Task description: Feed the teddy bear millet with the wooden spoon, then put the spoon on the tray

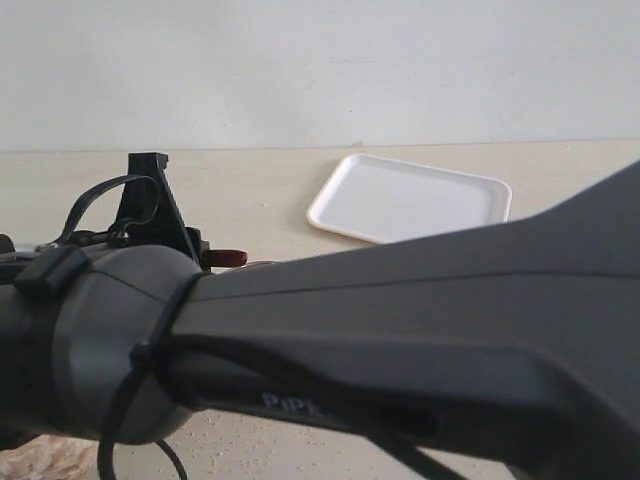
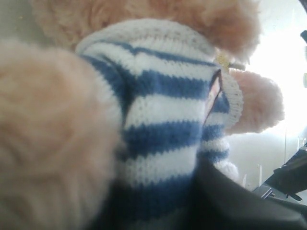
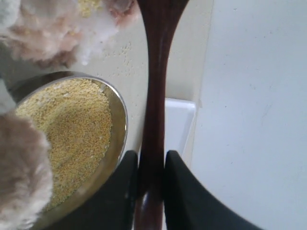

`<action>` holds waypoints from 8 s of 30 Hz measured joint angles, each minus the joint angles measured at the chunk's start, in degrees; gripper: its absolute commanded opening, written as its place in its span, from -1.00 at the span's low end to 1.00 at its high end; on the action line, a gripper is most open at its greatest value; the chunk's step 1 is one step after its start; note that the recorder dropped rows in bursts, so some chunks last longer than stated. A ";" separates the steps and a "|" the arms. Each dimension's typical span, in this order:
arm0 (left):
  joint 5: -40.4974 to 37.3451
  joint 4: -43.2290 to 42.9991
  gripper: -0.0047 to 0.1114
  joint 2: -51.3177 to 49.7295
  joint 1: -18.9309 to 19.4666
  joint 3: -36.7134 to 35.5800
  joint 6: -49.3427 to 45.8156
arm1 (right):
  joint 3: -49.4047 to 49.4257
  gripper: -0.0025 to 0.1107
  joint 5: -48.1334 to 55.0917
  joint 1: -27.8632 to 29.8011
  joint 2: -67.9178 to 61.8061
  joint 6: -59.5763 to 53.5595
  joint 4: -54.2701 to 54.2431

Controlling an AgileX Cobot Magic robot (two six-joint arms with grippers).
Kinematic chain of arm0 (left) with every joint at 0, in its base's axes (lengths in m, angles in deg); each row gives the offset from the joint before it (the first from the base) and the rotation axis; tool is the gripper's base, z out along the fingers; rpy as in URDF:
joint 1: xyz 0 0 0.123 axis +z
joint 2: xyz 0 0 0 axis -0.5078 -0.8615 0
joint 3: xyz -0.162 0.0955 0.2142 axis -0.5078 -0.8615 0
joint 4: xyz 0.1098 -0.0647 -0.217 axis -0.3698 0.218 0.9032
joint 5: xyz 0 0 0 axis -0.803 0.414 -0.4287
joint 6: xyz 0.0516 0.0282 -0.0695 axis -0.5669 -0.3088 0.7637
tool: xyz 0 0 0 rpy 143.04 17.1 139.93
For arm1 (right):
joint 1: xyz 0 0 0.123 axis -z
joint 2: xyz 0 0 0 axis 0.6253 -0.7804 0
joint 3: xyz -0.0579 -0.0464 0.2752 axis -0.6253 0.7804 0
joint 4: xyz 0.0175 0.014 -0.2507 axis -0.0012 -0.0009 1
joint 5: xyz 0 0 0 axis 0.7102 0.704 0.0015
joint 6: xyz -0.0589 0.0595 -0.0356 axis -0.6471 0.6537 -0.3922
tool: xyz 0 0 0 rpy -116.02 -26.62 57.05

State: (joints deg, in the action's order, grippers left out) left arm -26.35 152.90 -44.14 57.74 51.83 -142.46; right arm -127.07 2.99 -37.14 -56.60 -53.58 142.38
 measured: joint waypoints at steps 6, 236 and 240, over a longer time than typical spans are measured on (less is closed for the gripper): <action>0.00 0.00 -0.83 0.00 0.00 0.00 0.00 | 0.00 -0.93 0.00 -0.12 0.35 3.00 0.39; 0.00 0.00 -0.83 0.00 0.00 0.00 0.00 | 73.65 -0.96 -64.03 59.19 58.27 -14.15 -74.58; 0.00 0.00 -0.83 0.00 0.00 0.00 0.00 | 73.69 -0.96 -64.03 59.19 69.49 -14.15 -74.58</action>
State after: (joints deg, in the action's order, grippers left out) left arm -26.35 152.90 -44.14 57.74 51.83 -142.46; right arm -53.38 -61.04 22.05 12.89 -67.73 67.80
